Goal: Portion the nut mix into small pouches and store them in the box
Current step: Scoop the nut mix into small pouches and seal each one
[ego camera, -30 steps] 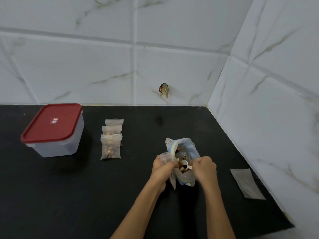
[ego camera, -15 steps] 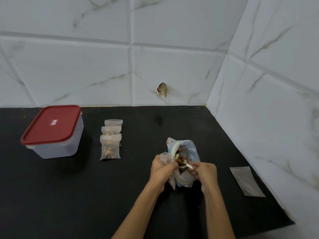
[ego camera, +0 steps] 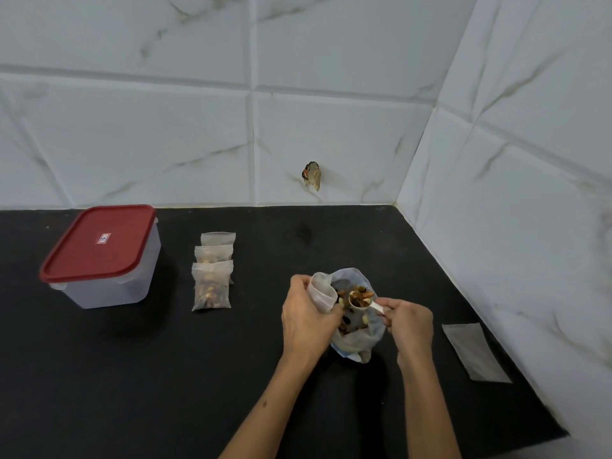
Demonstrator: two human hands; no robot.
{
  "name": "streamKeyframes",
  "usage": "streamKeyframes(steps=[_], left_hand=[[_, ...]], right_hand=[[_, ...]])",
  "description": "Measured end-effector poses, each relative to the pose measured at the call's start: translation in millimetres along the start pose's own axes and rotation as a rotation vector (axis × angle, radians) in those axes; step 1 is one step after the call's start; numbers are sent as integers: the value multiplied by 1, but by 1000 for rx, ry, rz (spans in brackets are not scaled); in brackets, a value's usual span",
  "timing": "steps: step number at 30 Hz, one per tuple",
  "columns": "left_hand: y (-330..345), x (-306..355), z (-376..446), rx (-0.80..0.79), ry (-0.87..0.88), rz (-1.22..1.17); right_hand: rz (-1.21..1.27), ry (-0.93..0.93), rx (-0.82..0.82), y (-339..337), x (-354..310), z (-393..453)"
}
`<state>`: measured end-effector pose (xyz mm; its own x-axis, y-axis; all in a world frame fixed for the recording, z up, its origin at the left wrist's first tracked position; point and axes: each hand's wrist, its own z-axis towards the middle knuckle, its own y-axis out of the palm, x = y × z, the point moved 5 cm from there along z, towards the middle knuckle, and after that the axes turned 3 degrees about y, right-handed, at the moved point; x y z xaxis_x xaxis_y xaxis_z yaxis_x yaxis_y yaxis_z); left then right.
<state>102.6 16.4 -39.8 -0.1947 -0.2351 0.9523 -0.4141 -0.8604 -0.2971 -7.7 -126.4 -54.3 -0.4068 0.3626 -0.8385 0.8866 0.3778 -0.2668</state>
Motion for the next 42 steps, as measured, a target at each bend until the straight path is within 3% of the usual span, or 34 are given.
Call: streamKeyframes(steps=[7, 12, 18, 19, 22, 24, 28, 30, 33, 40, 42], left_hand=[[9, 12, 3, -57, 33, 65], [13, 18, 6, -91, 43, 55], [16, 22, 8, -85, 60, 42], [16, 22, 8, -84, 53, 32], [15, 22, 8, -76, 46, 2], [14, 22, 9, -71, 43, -16], [12, 22, 10, -52, 42, -52], [11, 22, 10, -37, 49, -71], [10, 20, 10, -27, 63, -69], [10, 23, 8, -35, 120, -67], [10, 24, 7, -33, 129, -84]], right_hand=[[25, -209, 11, -16, -40, -34], [-19, -410, -103, -14, -65, -70], [-595, -771, -29, -1, -78, -98], [-736, -755, -79, 6, -84, -99], [-1158, -434, -296, 19, -86, -100], [-1207, -483, -298, 23, -90, -97], [-1246, -336, -299, 22, -84, -96], [-1165, -425, -179, 19, -89, -103], [-914, -810, -32, 10, -91, -117], [-849, -886, -121, 11, -83, -112], [-786, -899, -80, 7, -81, -112]])
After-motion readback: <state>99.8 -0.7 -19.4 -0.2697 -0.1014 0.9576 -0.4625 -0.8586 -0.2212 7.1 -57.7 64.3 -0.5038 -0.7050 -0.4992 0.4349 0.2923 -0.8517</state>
